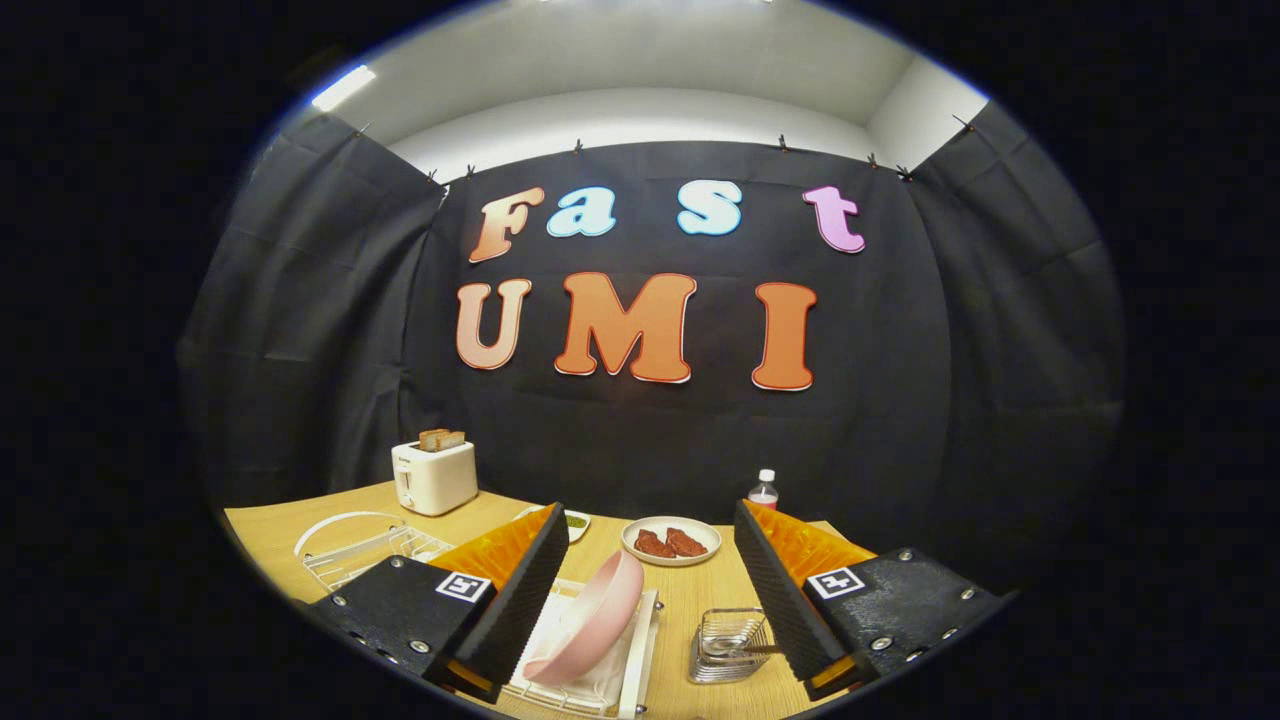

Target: Take the plate from the dish rack, then take the spoon from the basket and place it into the plate.

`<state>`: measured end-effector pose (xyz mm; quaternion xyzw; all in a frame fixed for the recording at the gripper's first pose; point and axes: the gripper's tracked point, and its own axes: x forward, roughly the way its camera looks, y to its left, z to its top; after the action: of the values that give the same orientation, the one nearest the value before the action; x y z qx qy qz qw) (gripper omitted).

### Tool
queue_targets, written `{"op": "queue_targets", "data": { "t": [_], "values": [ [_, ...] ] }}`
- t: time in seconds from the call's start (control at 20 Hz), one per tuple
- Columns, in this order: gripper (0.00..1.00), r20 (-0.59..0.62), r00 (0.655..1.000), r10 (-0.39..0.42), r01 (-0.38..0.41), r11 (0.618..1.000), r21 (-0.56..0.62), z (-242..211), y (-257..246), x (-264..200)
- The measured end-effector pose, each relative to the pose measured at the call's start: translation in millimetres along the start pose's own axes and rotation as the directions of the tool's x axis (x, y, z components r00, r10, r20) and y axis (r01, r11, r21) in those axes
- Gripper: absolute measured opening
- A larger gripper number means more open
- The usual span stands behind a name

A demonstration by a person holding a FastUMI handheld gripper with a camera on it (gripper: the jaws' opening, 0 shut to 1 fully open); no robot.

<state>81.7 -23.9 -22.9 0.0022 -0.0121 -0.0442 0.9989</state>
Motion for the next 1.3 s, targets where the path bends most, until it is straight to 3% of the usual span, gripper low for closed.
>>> {"op": "queue_targets", "data": {
  "t": [0.3, 0.6, 0.85, 1.0, 1.15, 1.3],
  "values": [
    [0.98, -0.009, 1.0, -0.023, 0.023, 1.0, -0.003, 13, -8, 31],
    [0.98, -0.067, 0.997, 0.044, -0.045, 0.999, -0.013, 31, 1, 49],
    [0.98, -0.036, 0.999, -0.009, 0.01, 1.0, 0.007, 31, -8, 25],
    [0.98, -0.045, 0.994, 0.095, -0.089, 0.989, 0.115, 35, 19, -6],
    [0.98, -0.15, 0.983, 0.104, -0.084, 0.988, 0.133, 21, 11, -29],
    [0.98, -0.156, 0.977, 0.145, -0.116, 0.977, 0.179, 36, 17, -39]
  ]
}}
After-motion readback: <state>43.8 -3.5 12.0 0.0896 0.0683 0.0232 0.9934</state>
